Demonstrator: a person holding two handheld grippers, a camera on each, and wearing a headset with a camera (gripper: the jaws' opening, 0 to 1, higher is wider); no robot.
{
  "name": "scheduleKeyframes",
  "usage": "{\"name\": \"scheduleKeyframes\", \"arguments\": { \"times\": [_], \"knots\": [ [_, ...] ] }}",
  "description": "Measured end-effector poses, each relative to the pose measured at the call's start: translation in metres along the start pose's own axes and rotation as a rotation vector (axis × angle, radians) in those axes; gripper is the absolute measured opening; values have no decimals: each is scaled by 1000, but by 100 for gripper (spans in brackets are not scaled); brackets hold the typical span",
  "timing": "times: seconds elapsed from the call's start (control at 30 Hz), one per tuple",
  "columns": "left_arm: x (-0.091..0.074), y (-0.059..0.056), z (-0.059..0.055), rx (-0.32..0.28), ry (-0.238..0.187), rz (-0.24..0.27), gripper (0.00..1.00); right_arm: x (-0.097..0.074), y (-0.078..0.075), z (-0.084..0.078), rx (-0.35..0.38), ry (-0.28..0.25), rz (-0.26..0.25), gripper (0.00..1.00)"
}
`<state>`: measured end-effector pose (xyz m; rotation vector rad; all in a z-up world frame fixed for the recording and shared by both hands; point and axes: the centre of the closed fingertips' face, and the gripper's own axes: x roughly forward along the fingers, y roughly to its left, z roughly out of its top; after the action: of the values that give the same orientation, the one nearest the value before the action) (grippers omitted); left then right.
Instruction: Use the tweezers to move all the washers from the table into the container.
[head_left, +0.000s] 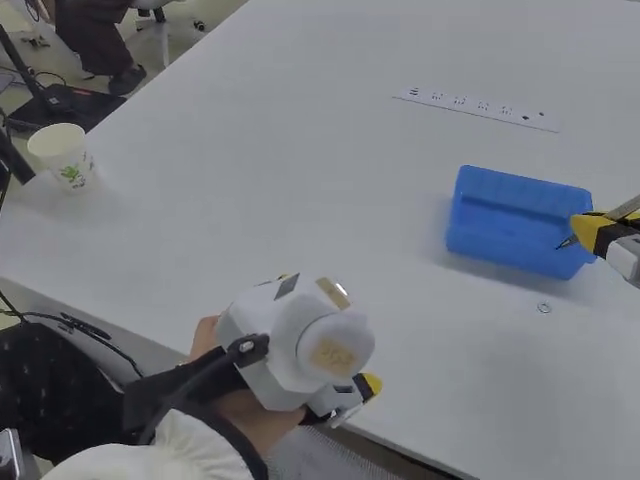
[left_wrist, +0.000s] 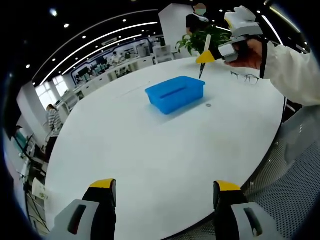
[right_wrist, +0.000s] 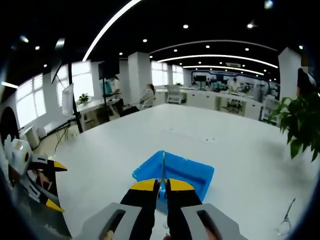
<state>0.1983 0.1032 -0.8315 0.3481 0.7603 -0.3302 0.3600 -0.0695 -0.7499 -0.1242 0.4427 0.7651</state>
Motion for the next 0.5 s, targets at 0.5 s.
{"name": "scheduleKeyframes", "arguments": {
  "times": [0.5],
  "knots": [
    [1,0,-1,-2,11,2,81,1,-6,-40,56,49,-22,4]
  ]
}}
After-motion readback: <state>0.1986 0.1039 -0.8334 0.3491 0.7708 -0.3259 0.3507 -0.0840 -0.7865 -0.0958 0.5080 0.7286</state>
